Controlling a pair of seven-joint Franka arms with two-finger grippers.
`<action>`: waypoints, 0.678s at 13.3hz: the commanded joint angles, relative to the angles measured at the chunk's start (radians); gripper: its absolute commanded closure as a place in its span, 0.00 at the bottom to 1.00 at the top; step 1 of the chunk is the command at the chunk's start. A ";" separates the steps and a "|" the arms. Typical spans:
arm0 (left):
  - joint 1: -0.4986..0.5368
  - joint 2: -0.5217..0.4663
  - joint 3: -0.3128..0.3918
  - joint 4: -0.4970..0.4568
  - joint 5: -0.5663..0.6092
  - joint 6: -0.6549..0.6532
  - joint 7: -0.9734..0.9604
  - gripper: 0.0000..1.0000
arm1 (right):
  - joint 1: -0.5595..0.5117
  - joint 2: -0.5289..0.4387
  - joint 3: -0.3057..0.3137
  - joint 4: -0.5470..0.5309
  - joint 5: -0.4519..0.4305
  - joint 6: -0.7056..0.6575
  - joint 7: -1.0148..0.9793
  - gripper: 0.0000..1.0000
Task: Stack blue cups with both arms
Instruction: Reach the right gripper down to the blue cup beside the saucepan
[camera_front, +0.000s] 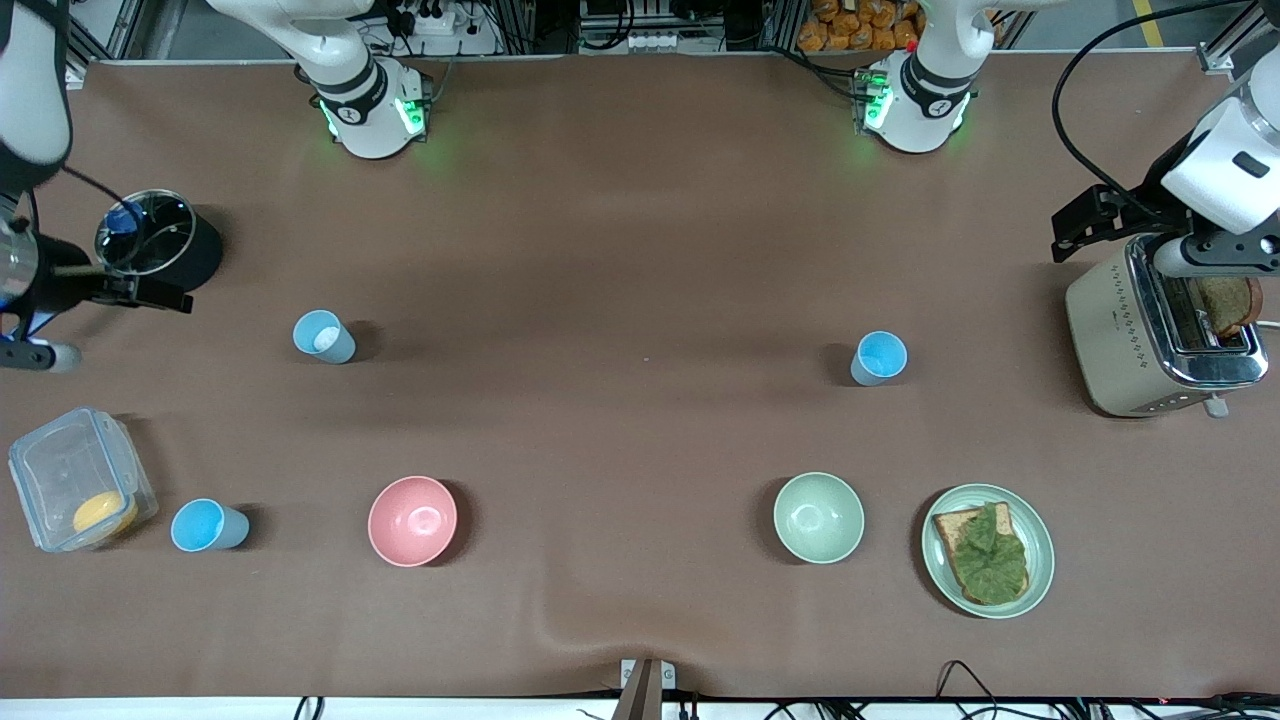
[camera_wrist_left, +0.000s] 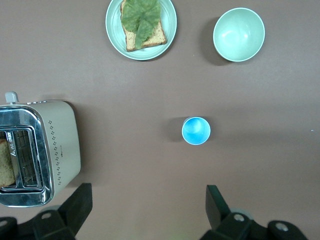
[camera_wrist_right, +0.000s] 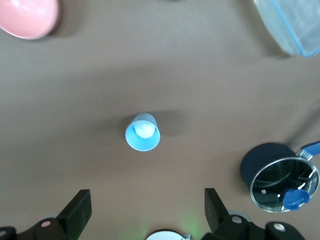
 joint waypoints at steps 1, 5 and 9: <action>0.003 0.003 -0.006 0.015 0.007 -0.017 -0.016 0.00 | -0.037 0.013 0.012 -0.137 0.022 0.084 -0.022 0.00; -0.001 0.003 -0.006 0.015 0.009 -0.017 -0.018 0.00 | -0.033 0.001 0.014 -0.345 0.022 0.285 -0.055 0.00; 0.003 0.003 -0.006 0.015 0.007 -0.016 -0.016 0.00 | 0.008 0.010 0.015 -0.534 0.018 0.521 -0.089 0.00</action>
